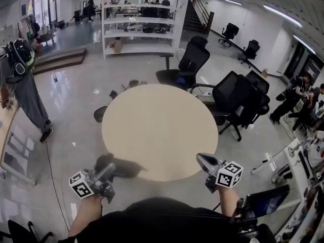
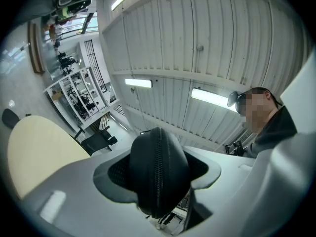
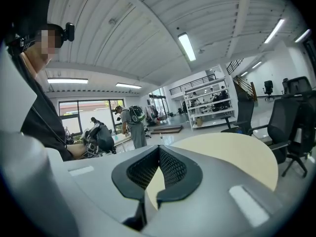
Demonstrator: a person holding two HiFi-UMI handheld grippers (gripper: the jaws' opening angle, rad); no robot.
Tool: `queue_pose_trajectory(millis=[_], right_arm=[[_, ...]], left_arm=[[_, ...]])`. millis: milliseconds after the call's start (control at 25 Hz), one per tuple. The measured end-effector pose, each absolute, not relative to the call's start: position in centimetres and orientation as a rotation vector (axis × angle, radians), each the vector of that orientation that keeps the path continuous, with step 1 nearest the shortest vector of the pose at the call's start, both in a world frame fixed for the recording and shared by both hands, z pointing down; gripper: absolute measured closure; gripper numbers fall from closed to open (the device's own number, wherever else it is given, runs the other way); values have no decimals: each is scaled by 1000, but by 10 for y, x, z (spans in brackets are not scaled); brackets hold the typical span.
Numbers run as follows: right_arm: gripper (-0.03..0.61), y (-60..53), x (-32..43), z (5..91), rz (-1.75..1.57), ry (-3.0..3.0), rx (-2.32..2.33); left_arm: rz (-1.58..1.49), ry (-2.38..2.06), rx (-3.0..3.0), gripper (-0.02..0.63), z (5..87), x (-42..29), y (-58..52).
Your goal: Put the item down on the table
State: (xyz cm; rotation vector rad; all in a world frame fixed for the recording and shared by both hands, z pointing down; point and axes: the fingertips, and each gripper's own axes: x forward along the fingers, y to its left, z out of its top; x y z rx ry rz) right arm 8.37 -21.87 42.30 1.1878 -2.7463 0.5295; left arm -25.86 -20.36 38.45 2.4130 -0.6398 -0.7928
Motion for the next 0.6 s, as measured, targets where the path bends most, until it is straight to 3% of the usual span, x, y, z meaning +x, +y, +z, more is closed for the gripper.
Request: queue_pose_trajectory(millis=[320,600], right_arm=[[565,-285,75,432,529,-2808,1049],[565,-392,123,451,531,-2900,900]], left_arm=[[-789,-794,2398,351,394,-268,-230],[-766,-987,2393,351,398,-220,-296]])
